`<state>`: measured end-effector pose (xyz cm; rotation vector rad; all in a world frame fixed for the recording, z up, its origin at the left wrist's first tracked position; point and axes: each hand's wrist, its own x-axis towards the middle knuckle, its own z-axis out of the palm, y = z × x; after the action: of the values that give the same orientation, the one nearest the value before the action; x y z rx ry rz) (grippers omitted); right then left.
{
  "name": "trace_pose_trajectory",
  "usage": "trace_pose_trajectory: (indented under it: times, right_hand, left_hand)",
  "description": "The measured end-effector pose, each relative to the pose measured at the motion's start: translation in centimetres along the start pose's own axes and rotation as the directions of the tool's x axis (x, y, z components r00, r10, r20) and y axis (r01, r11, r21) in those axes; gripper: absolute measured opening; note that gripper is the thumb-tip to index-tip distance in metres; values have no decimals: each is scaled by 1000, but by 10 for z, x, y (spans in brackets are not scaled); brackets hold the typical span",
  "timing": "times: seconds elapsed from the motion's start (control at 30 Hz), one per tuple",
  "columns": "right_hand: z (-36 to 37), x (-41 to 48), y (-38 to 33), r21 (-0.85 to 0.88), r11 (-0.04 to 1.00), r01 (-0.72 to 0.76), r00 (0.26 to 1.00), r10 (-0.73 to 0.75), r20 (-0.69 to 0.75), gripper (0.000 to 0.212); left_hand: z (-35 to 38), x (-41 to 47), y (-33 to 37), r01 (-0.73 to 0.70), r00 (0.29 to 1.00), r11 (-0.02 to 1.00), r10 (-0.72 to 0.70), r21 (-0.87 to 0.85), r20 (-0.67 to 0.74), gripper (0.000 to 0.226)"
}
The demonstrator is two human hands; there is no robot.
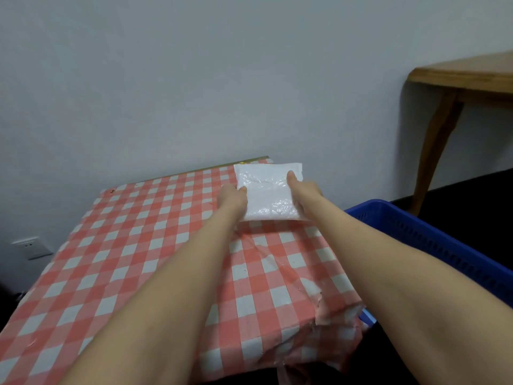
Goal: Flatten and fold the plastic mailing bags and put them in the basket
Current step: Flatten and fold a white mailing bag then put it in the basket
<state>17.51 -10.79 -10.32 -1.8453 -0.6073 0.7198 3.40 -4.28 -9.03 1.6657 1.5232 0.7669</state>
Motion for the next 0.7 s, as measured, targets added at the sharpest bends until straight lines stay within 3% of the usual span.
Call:
trace_pose_trajectory:
  times: [0.2,0.4,0.5,0.57,0.7]
  right_hand:
    - [-5,-4,7,-152,988,20,997,-31,-69,46]
    - [-1,-9,14,-380,923,54,998,-45,33,42]
    - [2,-8,14,-407,909,84,996,-85,17,48]
    - [3,-8,10,-426,896,121,989,-144,-23,51]
    - [4,-10,5,-528,802,280,944,-330,0,47]
  left_hand:
    - [10,-8,3,43,999,991,-43,124,2,42]
    - [3,-8,-13,59,998,932,-67,357,10,46]
    - [-2,-8,-14,21,999,874,-41,485,32,52]
    - [-1,-8,-12,-26,1000,823,18,568,19,51]
    - [3,-8,-13,-242,949,736,316,632,-5,49]
